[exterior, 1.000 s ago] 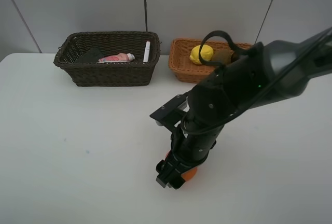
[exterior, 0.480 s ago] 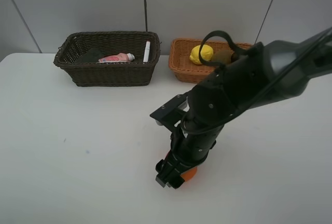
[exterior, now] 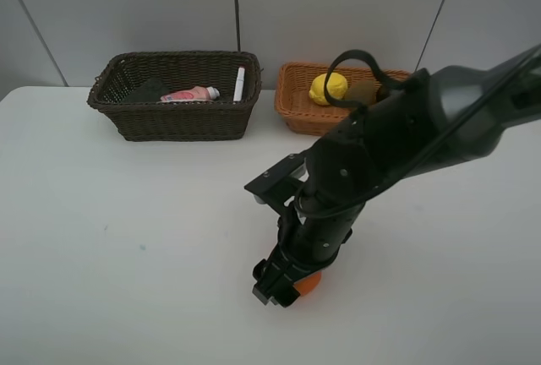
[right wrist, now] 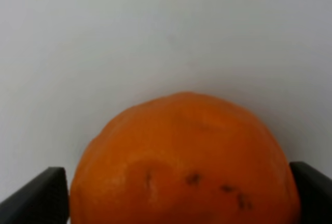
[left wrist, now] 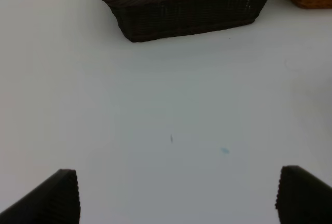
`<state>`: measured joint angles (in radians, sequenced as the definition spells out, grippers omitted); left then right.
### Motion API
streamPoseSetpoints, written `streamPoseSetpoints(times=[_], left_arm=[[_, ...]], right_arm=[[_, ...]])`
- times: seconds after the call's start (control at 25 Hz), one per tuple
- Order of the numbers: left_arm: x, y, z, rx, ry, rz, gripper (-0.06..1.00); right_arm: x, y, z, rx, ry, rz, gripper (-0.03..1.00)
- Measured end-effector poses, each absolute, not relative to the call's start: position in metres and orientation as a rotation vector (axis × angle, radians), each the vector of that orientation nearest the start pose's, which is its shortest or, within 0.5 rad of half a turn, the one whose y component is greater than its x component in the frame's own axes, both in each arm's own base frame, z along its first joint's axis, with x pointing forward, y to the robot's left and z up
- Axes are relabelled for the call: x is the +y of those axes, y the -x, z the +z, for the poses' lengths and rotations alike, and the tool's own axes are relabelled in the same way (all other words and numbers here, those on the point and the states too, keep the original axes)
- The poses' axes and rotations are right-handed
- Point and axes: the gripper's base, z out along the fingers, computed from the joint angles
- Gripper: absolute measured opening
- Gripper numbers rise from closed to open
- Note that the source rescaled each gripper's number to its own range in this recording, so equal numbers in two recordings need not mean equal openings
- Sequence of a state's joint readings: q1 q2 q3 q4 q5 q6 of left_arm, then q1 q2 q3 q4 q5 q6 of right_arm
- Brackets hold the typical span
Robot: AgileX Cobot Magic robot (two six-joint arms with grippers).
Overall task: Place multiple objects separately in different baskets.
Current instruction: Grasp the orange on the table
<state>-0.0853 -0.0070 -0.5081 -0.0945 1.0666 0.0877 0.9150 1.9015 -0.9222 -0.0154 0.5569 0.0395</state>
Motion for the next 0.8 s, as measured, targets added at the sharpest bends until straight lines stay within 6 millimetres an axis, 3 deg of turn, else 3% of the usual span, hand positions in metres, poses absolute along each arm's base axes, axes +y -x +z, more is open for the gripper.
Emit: streamPoseSetpoints(times=[0.12, 0.16, 0.24, 0.6, 0.68, 0.8], left_arm=[[-0.007, 0.008, 0.279, 2.025, -0.181, -0.111, 1.0], [-0.007, 0.008, 0.279, 2.025, -0.181, -0.111, 1.0], [-0.007, 0.008, 0.279, 2.025, -0.181, -0.111, 1.0], [-0.007, 0.008, 0.279, 2.025, -0.181, -0.111, 1.0], [-0.007, 0.008, 0.279, 2.025, -0.181, -0.111, 1.0], [-0.007, 0.008, 0.279, 2.025, -0.181, -0.111, 1.0]], right_arm=[[0.248, -0.192, 0.106, 2.735, 1.3, 0.073, 0.94], [0.248, -0.192, 0.106, 2.736, 1.3, 0.072, 0.88], [0.248, -0.191, 0.106, 2.742, 1.303, 0.067, 0.64], [0.246, -0.19, 0.11, 2.756, 1.303, 0.058, 0.63], [0.245, -0.19, 0.123, 2.76, 1.304, 0.054, 0.63], [0.25, -0.195, 0.161, 2.689, 1.293, 0.077, 0.63]])
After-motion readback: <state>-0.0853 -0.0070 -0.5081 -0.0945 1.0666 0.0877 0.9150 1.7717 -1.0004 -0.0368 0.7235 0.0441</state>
